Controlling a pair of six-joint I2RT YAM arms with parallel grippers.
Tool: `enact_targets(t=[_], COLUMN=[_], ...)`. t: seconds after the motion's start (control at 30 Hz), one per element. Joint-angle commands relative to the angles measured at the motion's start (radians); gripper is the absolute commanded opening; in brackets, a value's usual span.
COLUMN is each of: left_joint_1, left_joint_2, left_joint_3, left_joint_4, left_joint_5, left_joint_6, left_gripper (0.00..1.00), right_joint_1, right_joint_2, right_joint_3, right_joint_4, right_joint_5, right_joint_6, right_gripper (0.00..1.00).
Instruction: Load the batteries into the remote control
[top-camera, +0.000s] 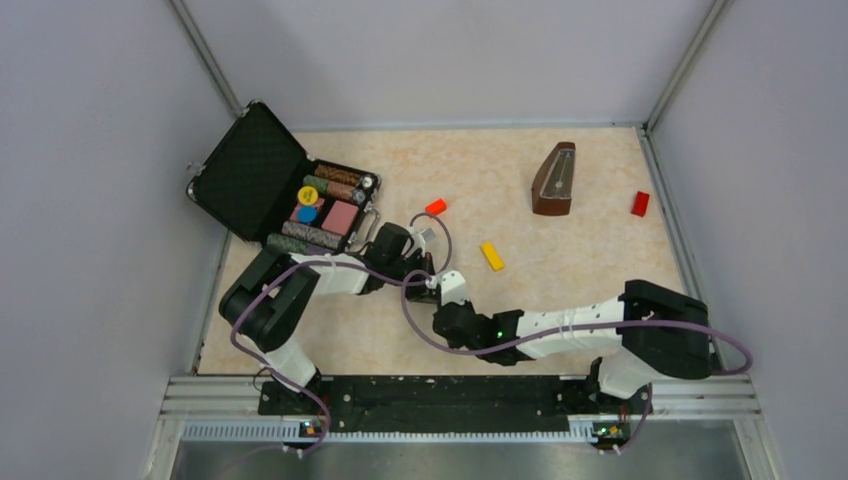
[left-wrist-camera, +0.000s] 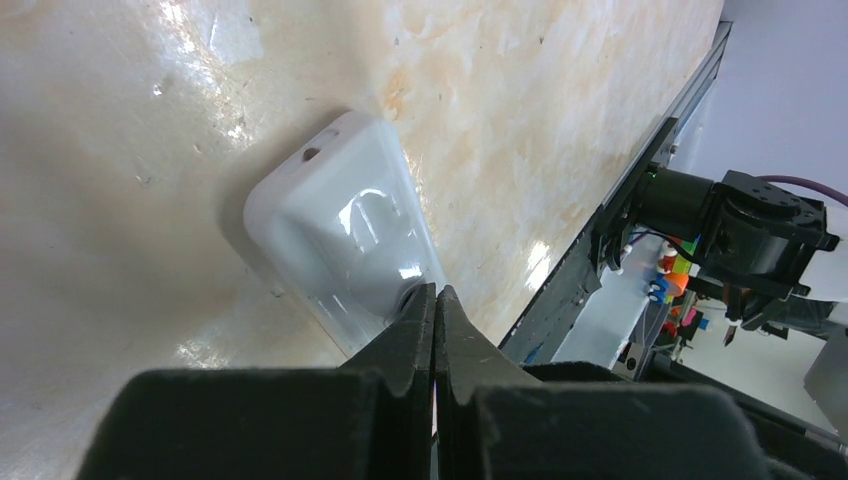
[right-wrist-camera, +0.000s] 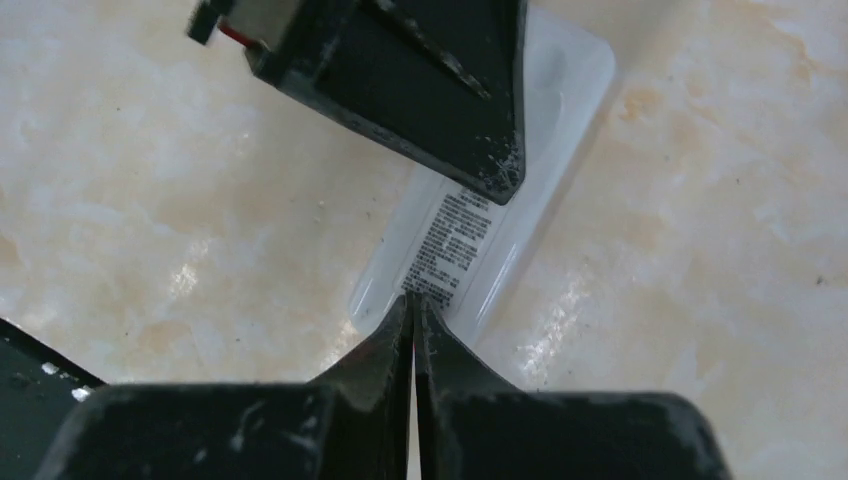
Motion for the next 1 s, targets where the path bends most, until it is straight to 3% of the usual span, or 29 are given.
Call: enact_targets(t=[0.0,0.23,0.43,0.63,0.83,0.97], left_joint_1=[-0.017,-0.015,-0.001,0.021,0.022,0.036], left_joint_2=[0.095,0.096,0.068,-0.002,-0.077,-0.176], left_joint_3=[-0.061,-0.059,-0.046,0.053,0.194,0.205], left_joint_4=[-0.095,-0.101,-0.123,-0.191,-0.252,-0.299], left_joint_5=[-0.254,-0.263,-0.256,-0.238,-0.251,-0.332], left_joint_6=[0.063,0.061,0.065,0.065,0.069,0.043], left_gripper=[0.0,0.0,0.0,0.02,0.18,0.31], right_joint_1=[-0.103,-0.102,-0.103,-0.103,-0.105,-0.135], right_joint_2=[0.268,0.293,0.09,-0.146,-0.303,-0.289], right_joint_3=[-0.046,-0.04,-0.031,0.061,0.121,0.2], right_joint_4=[0.088,0.096,0.054,-0.084,-0.365,-0.538], right_joint_5=[-0.03,0.002,0.028,0.104,0.243,0.226], right_joint_6=[0.077,0.095,0.073,0.034,0.236,0.348], right_gripper=[0.0,0.0,0.0,0.14,0.23,0.49])
